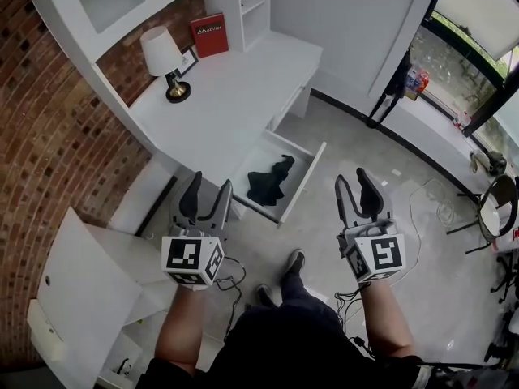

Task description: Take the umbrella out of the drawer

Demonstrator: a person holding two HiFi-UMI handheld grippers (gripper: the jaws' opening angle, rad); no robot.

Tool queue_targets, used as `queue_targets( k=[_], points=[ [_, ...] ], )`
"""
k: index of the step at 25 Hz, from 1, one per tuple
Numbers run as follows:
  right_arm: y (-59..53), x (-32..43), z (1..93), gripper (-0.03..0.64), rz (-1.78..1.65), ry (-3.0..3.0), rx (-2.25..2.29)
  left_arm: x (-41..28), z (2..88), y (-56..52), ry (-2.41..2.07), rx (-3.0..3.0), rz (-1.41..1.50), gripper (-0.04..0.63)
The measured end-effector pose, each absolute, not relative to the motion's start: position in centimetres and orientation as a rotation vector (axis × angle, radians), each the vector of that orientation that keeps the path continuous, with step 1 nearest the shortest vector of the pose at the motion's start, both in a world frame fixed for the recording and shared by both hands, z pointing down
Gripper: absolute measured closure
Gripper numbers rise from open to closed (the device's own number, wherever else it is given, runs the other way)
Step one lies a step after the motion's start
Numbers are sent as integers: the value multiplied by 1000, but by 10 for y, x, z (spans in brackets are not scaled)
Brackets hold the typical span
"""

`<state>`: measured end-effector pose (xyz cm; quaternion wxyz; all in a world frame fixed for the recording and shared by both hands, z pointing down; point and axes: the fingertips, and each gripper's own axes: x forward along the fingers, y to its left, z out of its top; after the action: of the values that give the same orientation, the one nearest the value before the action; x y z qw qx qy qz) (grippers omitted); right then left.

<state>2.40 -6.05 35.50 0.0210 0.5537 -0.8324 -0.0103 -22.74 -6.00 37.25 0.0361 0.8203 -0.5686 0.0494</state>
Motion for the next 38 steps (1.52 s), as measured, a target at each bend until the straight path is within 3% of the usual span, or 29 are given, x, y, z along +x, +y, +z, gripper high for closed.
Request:
queue_targets(
  k=[20,38],
  points=[
    [-230,81,395,449,94,-2705,1604,-171,411,-203,-1768,2345,209,371],
    [-272,120,443,449,242,-2481,1763,-118,537,-289,-1422,2384,497,371]
  ],
)
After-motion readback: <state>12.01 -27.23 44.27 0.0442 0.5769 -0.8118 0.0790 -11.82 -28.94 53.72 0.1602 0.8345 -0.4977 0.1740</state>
